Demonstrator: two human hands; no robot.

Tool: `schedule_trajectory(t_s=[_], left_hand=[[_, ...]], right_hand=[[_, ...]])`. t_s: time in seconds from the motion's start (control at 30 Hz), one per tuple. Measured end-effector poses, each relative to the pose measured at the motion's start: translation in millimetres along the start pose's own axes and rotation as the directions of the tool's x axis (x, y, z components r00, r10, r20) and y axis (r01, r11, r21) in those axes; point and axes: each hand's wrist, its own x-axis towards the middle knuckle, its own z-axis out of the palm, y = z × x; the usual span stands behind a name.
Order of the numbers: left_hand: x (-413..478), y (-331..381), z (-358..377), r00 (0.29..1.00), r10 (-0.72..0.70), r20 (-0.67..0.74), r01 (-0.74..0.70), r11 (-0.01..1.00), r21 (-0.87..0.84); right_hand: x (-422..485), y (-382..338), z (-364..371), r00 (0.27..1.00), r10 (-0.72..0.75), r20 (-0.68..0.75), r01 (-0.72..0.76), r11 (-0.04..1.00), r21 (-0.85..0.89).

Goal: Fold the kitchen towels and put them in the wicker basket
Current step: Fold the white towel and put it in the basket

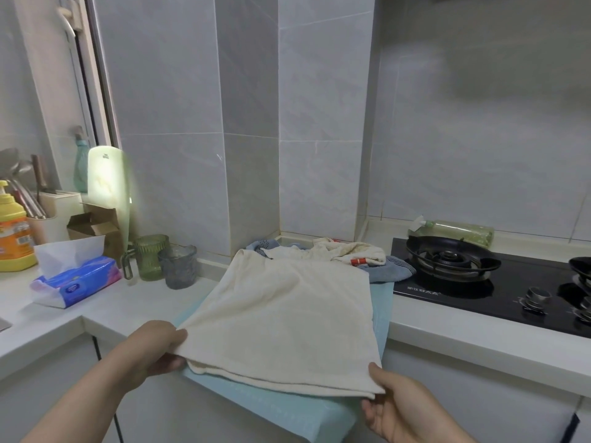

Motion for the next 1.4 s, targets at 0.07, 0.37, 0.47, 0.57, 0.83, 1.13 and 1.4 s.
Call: schedule_trajectory(t_s=[0.07,0.37,0.47,0.57,0.83,1.13,1.4], left_hand=[[-5.1,-4.6,-1.1,1.000,0.006,0.015,-0.003,0.987,-0.159],[-66.9,-53.3,9.7,0.998,0.055,0.042,-0.048,0.987,-0.155],[-72.9,-61.1,5.8,0.992,0.127,0.010,-0.127,0.984,0.125],[-75.2,-53.6,1.6,0.991,0.123,0.059,-0.135,0.940,0.313],[-27.6,16.5,13.7,0.940,0.335,-0.069,-0.295,0.897,0.330],[80.5,85.8,62.8,0.989,0.147,0.019,-0.147,0.964,0.220],[131.9,96.7,76.5,0.976,0.209,-0.064,-0.208,0.978,0.023]], right_hand=[[-2.9,-7.4,-2.2,0.995,-0.094,-0.039,0.094,0.996,-0.013],[-29.3,-19.9,-43.7,0.986,-0.165,-0.003,0.157,0.942,-0.295],[-34.8,-17.3,-54.9,0.988,-0.150,0.040,0.145,0.797,-0.586],[-31.0,-18.5,-56.6,0.989,-0.133,0.059,0.132,0.657,-0.742],[24.7,-45.0,-47.5,0.936,-0.348,-0.060,0.151,0.548,-0.823],[134.5,-123.9,15.8,0.907,-0.420,-0.043,0.208,0.534,-0.819],[188.4,-156.9,23.7,0.927,-0.324,-0.187,0.068,0.639,-0.766]])
